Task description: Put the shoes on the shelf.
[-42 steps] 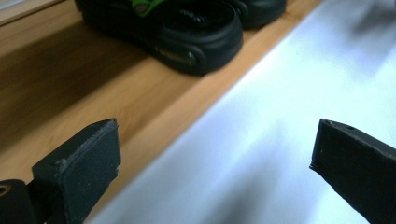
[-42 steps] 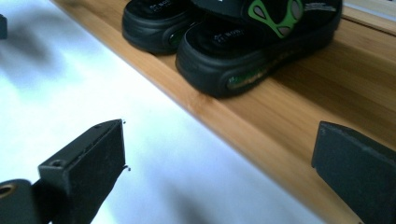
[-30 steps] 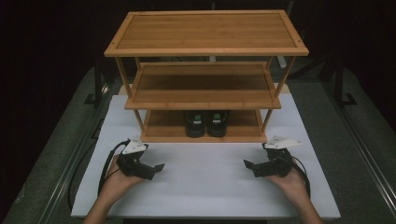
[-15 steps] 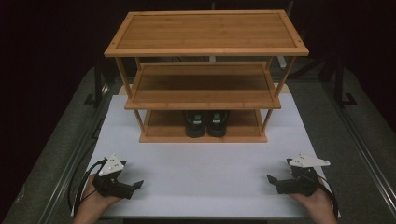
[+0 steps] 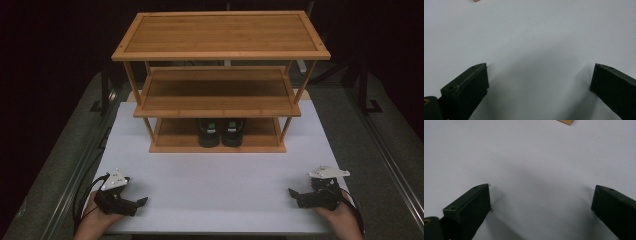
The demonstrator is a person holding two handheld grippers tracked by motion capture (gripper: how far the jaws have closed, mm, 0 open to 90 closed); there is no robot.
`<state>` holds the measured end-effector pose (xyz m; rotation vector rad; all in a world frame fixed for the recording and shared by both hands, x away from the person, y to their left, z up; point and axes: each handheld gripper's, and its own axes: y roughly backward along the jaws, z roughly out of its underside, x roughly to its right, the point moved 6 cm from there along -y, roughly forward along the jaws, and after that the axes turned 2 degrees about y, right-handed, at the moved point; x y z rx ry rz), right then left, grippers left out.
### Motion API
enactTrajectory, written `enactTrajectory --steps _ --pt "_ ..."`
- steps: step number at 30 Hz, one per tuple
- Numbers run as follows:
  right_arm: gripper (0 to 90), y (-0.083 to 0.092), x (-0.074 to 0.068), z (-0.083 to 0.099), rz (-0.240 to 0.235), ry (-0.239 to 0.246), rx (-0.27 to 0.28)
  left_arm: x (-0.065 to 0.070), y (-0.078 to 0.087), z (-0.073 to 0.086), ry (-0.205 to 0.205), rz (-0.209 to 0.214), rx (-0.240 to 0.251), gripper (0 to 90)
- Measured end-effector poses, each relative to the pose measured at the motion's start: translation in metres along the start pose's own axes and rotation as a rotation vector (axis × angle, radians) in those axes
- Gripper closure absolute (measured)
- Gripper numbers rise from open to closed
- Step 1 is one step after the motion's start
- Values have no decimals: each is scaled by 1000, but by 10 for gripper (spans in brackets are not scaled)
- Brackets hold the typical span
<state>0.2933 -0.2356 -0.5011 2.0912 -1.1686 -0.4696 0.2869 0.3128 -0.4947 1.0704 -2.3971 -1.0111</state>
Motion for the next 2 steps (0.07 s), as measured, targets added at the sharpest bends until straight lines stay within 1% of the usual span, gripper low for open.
enactTrajectory --steps 2 --pt "16 0 0 0 0 0 0 0 0 0 0 0 0 9"
